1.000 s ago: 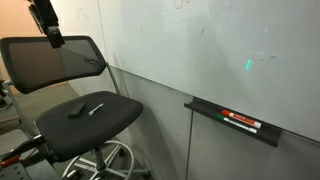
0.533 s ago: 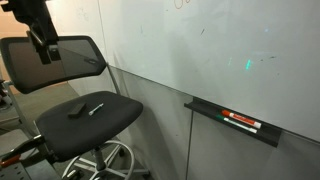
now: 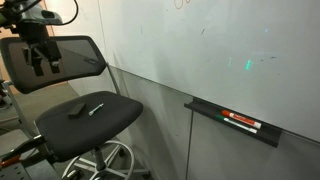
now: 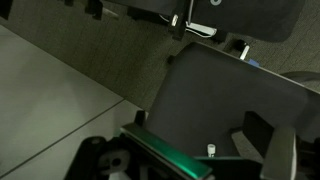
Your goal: Use the marker on the chair to draw on the whiteboard
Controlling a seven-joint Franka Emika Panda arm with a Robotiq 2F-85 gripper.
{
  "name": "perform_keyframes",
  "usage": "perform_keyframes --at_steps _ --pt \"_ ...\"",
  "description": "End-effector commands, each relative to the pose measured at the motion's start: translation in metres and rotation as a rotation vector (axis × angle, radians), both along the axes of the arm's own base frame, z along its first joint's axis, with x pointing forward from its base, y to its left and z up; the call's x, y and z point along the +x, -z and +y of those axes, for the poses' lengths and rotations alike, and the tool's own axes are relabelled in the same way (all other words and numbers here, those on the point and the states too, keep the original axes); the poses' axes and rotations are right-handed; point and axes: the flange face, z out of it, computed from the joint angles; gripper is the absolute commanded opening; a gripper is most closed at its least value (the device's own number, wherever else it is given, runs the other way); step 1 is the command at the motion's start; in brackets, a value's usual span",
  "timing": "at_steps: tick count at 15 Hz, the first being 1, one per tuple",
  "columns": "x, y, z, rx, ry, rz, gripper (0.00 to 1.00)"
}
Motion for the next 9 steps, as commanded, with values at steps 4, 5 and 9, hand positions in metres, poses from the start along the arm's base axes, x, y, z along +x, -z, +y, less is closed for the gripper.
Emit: perform_keyframes --at_steps 4,5,9 --pt "0.043 0.020 0.029 0.033 -0.111 -0.065 1.00" --pt "0.049 0.023 0.030 0.040 -0.116 -0.082 1.00" --pt "0.071 0.043 0.026 0.062 -0.093 -0.119 1.00"
